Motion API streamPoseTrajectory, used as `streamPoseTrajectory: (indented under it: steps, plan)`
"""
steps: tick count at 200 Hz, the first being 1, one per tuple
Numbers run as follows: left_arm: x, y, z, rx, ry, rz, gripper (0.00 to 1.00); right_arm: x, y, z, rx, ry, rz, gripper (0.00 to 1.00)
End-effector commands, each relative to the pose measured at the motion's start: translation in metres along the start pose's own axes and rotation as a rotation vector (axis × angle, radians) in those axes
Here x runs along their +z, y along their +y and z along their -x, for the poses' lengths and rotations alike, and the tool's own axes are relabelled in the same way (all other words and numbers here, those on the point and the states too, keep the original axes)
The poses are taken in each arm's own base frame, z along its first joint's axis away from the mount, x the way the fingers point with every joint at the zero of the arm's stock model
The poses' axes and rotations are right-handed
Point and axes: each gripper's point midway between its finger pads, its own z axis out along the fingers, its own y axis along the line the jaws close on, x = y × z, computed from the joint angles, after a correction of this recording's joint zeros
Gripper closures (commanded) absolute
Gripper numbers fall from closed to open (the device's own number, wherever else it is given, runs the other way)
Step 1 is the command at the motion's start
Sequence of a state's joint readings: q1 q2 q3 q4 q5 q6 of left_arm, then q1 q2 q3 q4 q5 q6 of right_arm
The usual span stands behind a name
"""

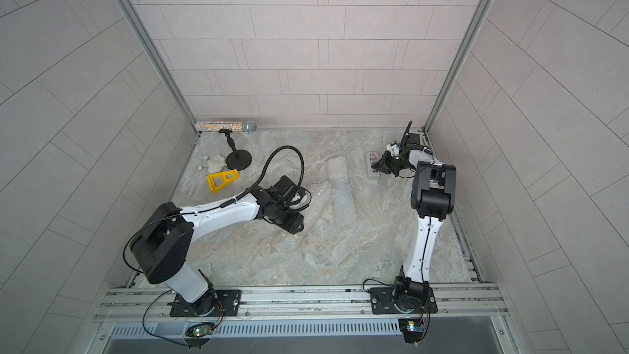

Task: Wrap vases in bubble wrap
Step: Tear off the tape using the Tape Cutter.

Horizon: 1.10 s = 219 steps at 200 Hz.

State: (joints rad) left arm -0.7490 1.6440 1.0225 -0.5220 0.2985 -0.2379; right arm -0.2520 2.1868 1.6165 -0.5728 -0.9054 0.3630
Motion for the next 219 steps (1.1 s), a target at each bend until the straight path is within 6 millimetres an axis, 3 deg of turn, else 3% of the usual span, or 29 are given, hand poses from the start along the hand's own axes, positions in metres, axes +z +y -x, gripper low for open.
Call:
streamPoseTrajectory:
  steps: [1, 65, 126, 219]
  plan:
    - [0.008, 0.004, 0.0, -0.001, 0.008, 0.017, 0.64, -0.015, 0.025, 0.006, -0.028, -0.037, 0.064, 0.98]
    - [0.011, 0.007, -0.002, -0.01, 0.011, 0.03, 0.64, -0.043, 0.052, 0.013, -0.001, -0.144, 0.109, 1.0]
    - [0.011, 0.007, -0.002, -0.015, 0.007, 0.024, 0.64, -0.051, 0.04, -0.007, 0.048, -0.186, 0.079, 1.0]
    - [0.016, 0.006, -0.002, -0.022, 0.006, 0.013, 0.65, -0.061, 0.024, -0.055, 0.084, -0.207, 0.023, 1.0]
